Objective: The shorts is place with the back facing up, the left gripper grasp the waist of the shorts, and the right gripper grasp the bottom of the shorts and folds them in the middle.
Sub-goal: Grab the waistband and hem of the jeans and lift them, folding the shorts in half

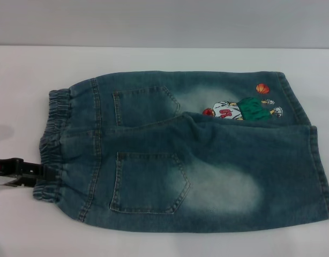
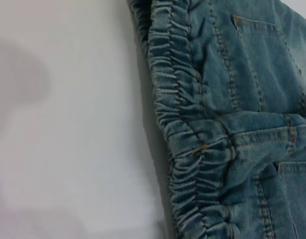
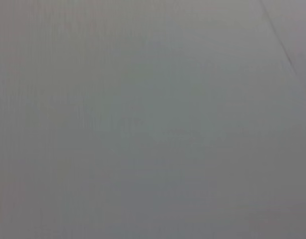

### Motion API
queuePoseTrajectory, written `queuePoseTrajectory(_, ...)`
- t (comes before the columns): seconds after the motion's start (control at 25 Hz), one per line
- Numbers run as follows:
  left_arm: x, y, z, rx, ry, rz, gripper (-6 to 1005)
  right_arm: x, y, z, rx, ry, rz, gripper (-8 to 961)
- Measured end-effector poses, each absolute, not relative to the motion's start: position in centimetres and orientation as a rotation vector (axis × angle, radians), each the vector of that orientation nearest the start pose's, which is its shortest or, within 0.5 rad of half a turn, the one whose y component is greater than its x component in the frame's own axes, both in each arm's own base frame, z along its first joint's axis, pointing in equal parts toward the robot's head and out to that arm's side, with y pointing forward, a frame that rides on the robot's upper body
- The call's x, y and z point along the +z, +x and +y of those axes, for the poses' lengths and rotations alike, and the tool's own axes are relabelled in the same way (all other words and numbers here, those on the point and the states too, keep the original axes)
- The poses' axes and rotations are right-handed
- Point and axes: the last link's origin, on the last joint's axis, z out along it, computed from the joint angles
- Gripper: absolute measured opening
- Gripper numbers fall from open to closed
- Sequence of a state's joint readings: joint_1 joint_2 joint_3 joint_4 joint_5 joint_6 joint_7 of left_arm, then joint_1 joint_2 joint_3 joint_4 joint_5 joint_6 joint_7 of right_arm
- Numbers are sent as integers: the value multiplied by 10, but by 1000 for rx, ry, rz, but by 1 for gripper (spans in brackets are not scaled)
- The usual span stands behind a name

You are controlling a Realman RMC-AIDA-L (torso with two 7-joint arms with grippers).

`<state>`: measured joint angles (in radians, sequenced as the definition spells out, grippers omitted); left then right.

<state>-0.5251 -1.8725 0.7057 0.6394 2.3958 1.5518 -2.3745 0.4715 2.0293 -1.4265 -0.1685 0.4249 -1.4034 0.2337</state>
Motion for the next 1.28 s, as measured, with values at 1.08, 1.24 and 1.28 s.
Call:
queuePoseTrajectory(1.08,67,-332,324,-135,-2256,-1897,709,108,334,344,916,-1062,363,470)
queuePoseTrajectory(1.24,66,-330,323,-135,-2266,-1901,709,107,334,343,913,-1062,363,469)
queuePoseTrajectory(1.28,66,-330,323,-135,-2267,-1902,709,107,334,343,913,-1062,363,469)
